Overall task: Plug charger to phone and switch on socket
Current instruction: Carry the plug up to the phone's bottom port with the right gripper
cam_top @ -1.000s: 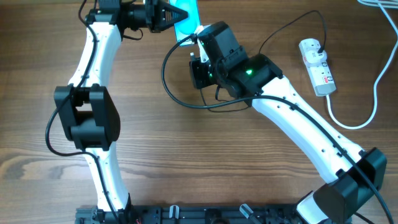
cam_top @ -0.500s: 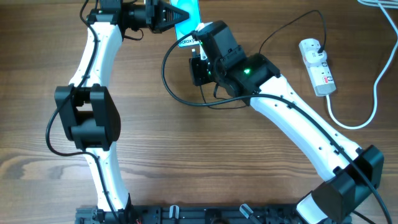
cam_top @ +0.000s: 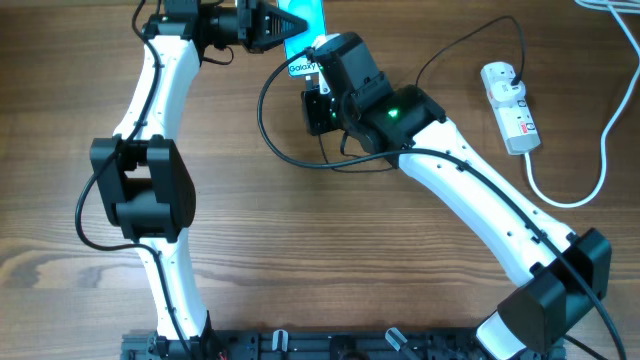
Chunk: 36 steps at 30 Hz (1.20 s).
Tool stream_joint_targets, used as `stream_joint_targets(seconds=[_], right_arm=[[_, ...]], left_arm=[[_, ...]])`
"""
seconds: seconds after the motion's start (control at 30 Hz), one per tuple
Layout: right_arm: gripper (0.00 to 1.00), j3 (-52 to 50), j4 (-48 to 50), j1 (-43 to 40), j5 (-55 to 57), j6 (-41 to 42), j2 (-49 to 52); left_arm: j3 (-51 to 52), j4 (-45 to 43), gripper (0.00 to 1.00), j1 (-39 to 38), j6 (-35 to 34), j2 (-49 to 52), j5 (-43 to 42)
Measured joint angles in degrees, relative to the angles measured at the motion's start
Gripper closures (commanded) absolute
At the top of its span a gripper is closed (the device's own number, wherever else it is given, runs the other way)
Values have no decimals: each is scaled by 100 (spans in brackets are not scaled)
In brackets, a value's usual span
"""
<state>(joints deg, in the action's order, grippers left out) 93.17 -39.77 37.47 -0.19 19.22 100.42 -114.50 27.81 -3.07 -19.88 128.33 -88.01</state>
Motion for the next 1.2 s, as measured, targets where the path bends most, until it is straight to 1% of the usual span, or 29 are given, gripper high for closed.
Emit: stream_joint_targets(seconds=[0.67, 1.2], right_arm=[[96, 0, 7, -55, 24, 0, 0], [96, -2, 256, -52, 0, 0, 0]], left_arm=[[0, -50, 96, 2, 0, 0, 2], [0, -92, 96, 52, -2, 0, 4]])
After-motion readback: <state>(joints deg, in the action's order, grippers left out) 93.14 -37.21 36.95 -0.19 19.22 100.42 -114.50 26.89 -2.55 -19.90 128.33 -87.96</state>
